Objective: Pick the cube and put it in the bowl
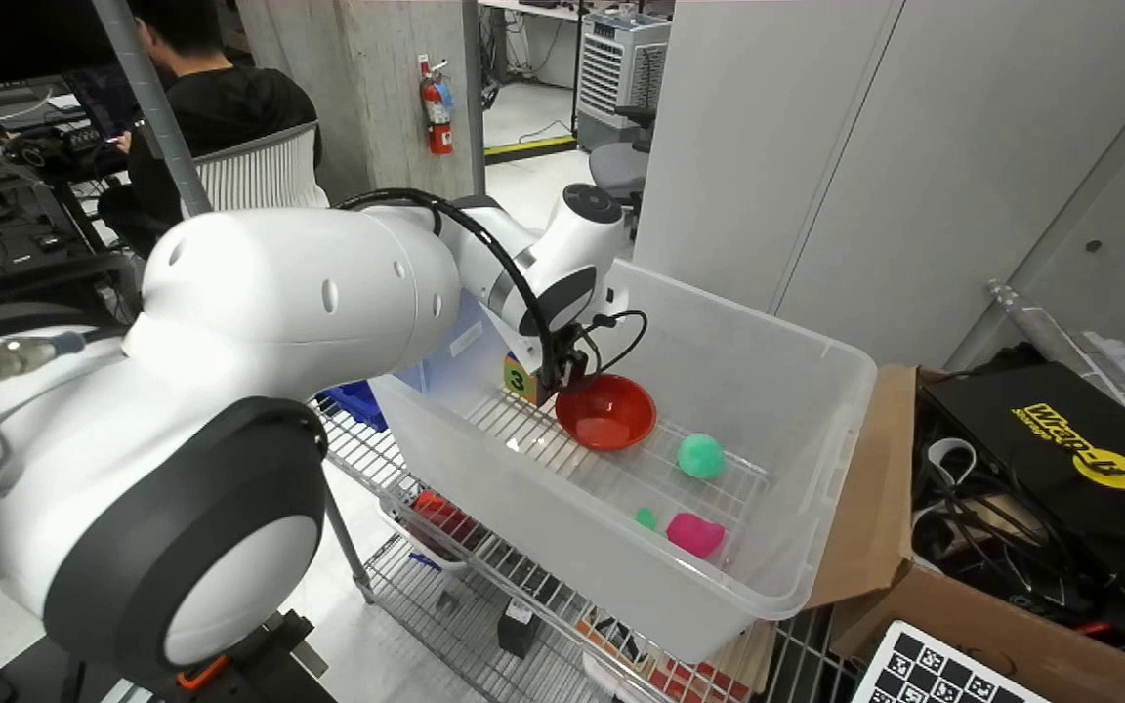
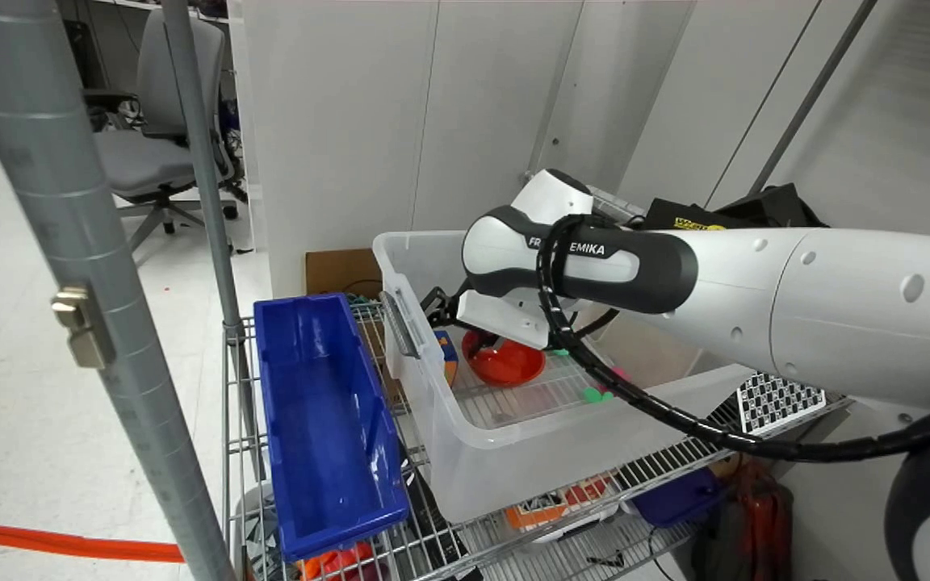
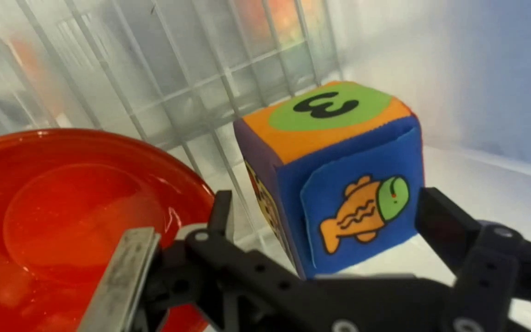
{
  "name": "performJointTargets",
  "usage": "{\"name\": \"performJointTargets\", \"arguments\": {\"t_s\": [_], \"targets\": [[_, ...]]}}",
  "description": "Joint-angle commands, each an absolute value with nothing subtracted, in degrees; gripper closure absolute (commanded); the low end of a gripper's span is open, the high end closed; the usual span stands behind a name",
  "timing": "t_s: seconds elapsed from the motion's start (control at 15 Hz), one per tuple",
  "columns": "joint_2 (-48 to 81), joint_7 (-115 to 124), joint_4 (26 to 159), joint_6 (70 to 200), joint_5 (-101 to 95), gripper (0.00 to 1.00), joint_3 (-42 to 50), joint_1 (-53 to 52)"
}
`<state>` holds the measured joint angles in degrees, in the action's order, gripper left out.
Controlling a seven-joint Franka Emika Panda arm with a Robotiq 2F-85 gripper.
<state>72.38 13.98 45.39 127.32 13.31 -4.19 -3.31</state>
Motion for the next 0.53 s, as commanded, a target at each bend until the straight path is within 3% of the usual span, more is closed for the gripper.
{"name": "performJointTargets", "arguments": {"t_s": [0.0,0.47], "targets": [[76.46,16.81,38.55,122.51,11.95,0.18,-3.65,-3.76],[79.71,15.95,33.99,120.57,11.40,0.70,-4.12,-4.27]]}}
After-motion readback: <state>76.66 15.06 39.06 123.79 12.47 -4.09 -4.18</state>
